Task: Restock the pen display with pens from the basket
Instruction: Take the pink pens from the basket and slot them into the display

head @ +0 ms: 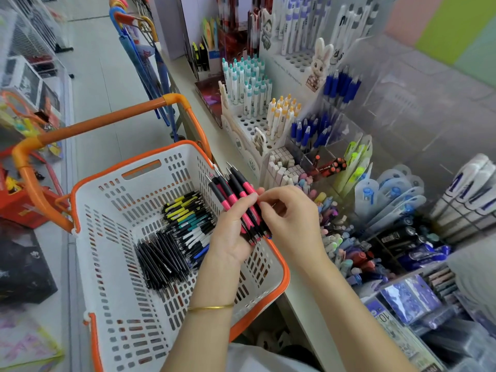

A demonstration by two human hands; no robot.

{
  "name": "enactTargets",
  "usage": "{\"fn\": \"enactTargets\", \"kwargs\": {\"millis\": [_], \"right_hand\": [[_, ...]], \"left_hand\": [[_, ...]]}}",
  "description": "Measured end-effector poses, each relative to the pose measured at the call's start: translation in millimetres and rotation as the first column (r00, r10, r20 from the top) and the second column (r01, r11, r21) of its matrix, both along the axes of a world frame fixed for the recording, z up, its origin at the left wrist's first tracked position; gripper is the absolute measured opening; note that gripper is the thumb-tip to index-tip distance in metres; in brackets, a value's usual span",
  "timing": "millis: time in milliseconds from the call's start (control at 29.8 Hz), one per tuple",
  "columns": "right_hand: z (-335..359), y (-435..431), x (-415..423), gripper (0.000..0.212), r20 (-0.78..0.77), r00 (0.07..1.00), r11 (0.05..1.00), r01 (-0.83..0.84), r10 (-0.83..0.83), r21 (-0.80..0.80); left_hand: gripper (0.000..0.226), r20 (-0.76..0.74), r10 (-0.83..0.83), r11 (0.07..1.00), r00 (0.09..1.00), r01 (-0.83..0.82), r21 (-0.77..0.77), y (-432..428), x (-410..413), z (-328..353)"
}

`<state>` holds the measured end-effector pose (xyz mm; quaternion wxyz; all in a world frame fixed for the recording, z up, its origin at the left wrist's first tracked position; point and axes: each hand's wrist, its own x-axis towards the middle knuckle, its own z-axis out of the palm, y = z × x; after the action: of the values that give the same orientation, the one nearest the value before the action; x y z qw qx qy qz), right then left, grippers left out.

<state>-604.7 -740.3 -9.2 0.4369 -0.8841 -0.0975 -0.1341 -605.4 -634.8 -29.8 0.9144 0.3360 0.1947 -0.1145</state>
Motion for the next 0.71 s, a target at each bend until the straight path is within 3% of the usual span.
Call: {"fn": "enactTargets", "kwargs": {"millis": [168,302,504,705], "right_hand": [[18.4,0.9,13.9,0.024,-0.029,0.999,0.992,0.045,-0.042,0.115],[44.9,9.6,40.8,0.024,-0.038,0.997,0.997,-0.072,0.071,-0.032],[56.1,22.9,62.4,0.016,-0.252,0.937,0.883,-0.321,0.243,-0.342],[66.9,13.4,74.6,0.012,-0.527,0.81,0.884,-0.418,0.258,-0.209]], "left_hand": [[0.012,0.027,-0.049,0.99,0.998,0.045,0.13,-1.5,0.7,-6.4],[0.021,0.109,-0.15,0.971,0.983,0.126,0.203,-6.2,-1.8,-7.7],[0.026,0.153,-0.216,0.959,0.964,0.181,0.218,-9.5,-6.5,-5.0],[0.015,0.119,-0.294,0.938,0.948,0.262,0.229,-5.7,-10.8,-6.4]]}}
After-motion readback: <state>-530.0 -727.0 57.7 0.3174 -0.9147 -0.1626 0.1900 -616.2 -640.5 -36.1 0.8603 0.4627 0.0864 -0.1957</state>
